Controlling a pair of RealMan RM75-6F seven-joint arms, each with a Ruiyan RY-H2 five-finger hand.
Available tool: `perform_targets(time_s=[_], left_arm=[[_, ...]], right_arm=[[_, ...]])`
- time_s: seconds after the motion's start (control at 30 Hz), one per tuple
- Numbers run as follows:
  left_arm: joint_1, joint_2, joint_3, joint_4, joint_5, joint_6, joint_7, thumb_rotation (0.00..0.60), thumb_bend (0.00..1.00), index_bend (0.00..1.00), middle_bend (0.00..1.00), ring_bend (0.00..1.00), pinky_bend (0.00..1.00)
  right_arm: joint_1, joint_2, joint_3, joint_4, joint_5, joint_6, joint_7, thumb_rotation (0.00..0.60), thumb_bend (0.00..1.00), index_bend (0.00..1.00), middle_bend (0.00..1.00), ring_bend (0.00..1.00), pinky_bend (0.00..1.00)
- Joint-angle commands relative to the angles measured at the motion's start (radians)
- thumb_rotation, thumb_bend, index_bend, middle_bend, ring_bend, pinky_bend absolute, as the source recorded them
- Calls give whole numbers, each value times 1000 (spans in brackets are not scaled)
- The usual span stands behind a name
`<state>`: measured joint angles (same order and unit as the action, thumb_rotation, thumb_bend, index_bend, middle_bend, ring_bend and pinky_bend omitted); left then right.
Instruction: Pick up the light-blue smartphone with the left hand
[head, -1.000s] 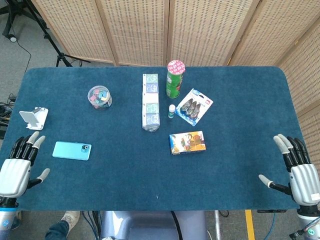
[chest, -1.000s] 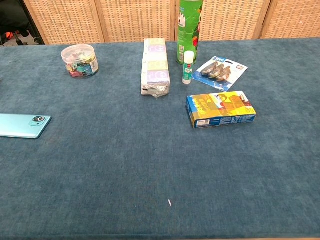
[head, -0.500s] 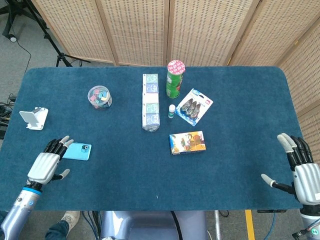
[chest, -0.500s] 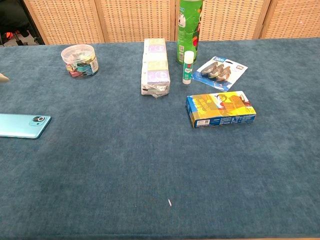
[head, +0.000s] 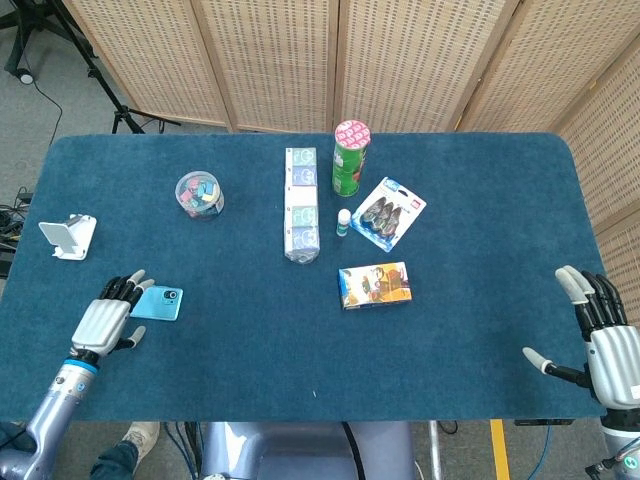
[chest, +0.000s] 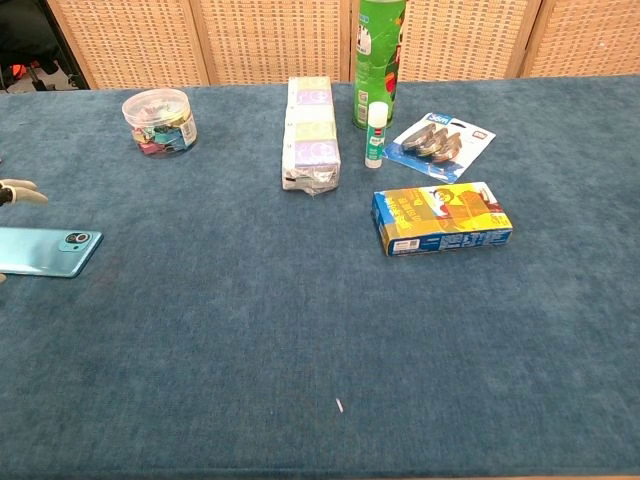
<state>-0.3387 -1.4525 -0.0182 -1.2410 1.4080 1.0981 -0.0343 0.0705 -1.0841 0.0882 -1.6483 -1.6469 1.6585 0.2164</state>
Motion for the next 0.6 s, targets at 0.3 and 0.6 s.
perform_targets(time_s=[0.3,0.6], left_arm=[[-24,-40,-20,65,-37,-40,5,600,364,130,52,19,61],[-39,-74,-23,112,-44,-59,12,600,374,130,52,19,61]], right_arm=[[4,3,0,1,4,-10,8,600,0,28,0,0,0],[5,2,1,0,7,-13,9,600,0,28,0,0,0]])
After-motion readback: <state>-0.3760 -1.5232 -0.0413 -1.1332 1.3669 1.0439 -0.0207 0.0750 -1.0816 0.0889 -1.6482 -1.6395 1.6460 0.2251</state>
